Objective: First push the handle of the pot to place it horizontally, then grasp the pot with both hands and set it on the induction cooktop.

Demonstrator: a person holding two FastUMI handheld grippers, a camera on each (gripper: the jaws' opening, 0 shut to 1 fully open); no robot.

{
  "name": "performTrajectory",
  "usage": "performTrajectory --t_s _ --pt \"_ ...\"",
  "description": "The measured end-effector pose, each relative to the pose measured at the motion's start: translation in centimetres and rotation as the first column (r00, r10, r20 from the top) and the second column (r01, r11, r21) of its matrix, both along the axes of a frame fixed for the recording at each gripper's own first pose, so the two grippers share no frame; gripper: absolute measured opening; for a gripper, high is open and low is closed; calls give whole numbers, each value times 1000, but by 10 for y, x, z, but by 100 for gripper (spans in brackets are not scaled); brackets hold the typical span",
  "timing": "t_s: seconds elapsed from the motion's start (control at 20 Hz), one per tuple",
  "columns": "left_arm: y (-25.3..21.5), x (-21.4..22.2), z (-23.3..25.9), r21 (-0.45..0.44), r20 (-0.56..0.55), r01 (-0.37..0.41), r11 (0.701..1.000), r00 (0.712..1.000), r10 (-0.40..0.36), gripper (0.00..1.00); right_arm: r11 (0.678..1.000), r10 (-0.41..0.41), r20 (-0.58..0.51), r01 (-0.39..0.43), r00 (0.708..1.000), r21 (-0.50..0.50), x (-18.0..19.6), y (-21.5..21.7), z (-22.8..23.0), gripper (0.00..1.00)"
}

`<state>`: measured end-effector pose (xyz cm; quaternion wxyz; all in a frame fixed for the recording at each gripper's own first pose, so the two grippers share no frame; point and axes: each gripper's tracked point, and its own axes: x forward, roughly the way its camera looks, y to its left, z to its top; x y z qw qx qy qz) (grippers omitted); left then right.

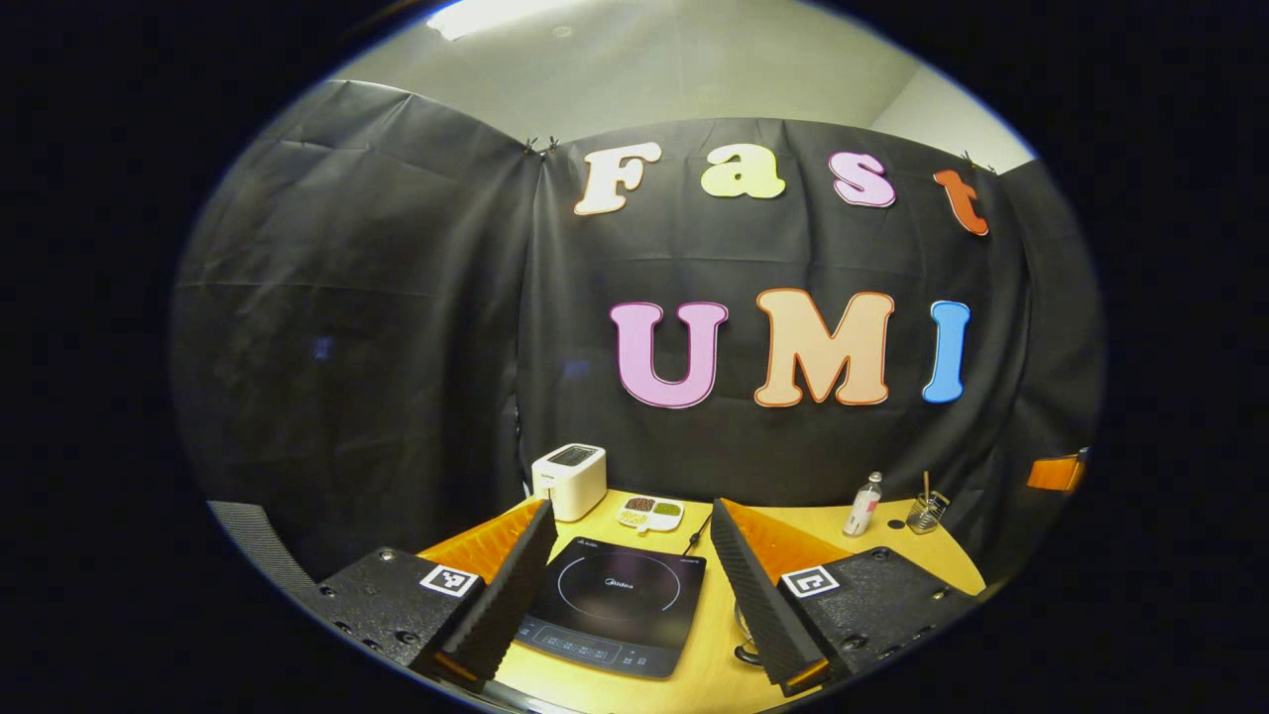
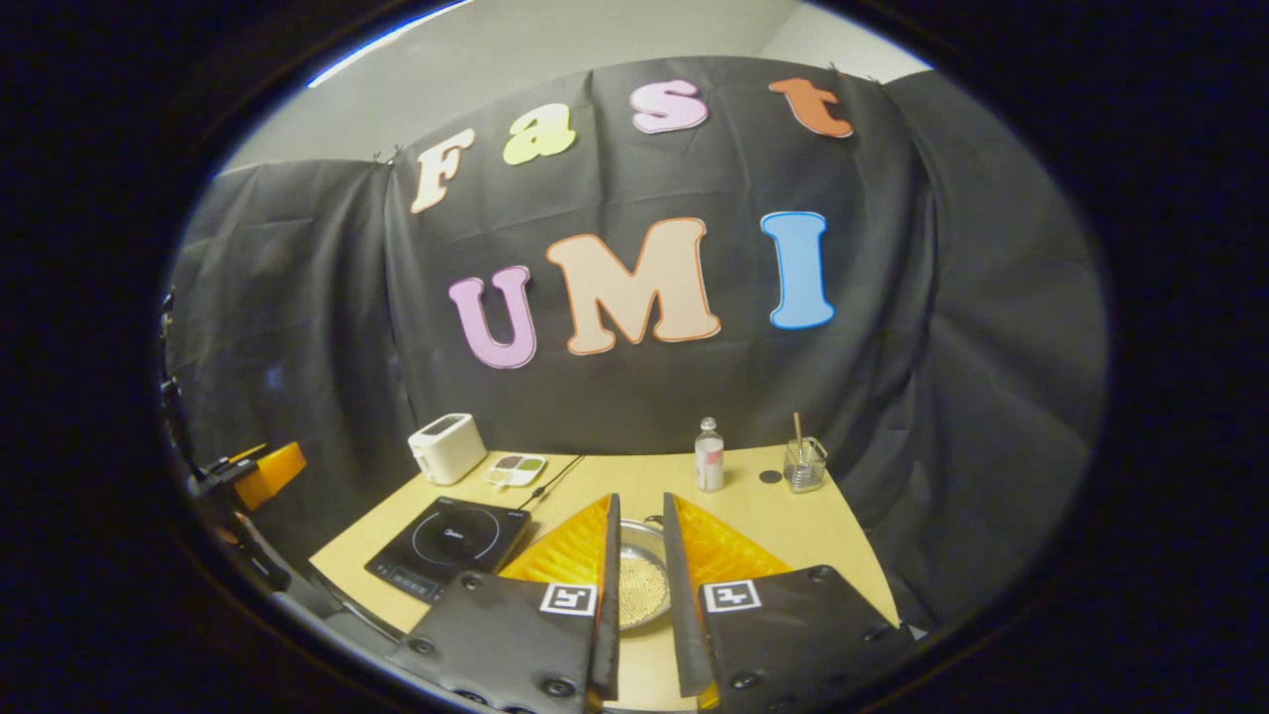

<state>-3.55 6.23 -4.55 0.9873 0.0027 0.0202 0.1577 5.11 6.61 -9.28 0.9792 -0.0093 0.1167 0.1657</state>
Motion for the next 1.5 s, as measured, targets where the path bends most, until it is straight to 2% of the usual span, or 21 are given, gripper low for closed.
performTrajectory --t_s 0.1,0.25,0.4,0.5,0.65,0.7,0.75,0.8,0.85,0.9,1.15,1.35,1.4,1.45,1.5 --pt "12 3 -1 4 -5 7 1000 1000 -7 92 1000 10 -9 -10 1000 -2 -2 21 -5 25" --pt "29 11 0 13 -14 40 999 999 -40 92 1000 -5 -56 4 998 -15 -5 47 -27 25" --pt "46 21 -1 32 -26 91 995 996 -90 96 1000 -16 -150 16 989 -5 -12 75 -60 25" --pt "55 29 -3 55 -28 123 991 992 -122 95 999 -36 -234 31 971 -24 -19 86 -92 25" --pt "61 39 -8 69 -31 180 981 984 -178 95 998 -69 -352 60 934 -37 -33 97 -138 25" --pt "63 41 -10 67 -29 198 978 980 -197 92 997 -80 -388 71 918 -38 -38 100 -151 25" --pt "64 44 -12 63 -32 217 974 976 -216 95 996 -94 -422 85 902 -40 -43 102 -166 25" --pt "66 45 -16 59 -33 231 971 973 -229 92 994 -105 -454 96 885 -43 -47 103 -178 25" --pt "68 46 -19 54 -36 245 968 969 -244 95 993 -118 -481 107 869 -49 -50 104 -193 25" --pt "71 48 -22 49 -38 254 966 967 -252 92 991 -133 -507 116 851 -64 -53 103 -207 25" --pt "90 53 -37 27 -59 272 962 961 -270 92 981 -192 -614 145 766 -126 -69 102 -268 25" --pt "105 56 -50 1 -81 268 964 960 -267 92 970 -239 -647 153 724 -187 -68 99 -299 25" --pt "107 56 -54 -3 -87 268 963 960 -268 92 967 -249 -650 150 718 -206 -66 97 -306 14" --pt "110 56 -57 -4 -93 267 964 960 -266 95 964 -259 -652 146 712 -223 -65 97 -313 25" --pt "113 56 -59 -5 -98 266 964 959 -265 95 961 -266 -655 144 707 -235 -62 96 -318 25"
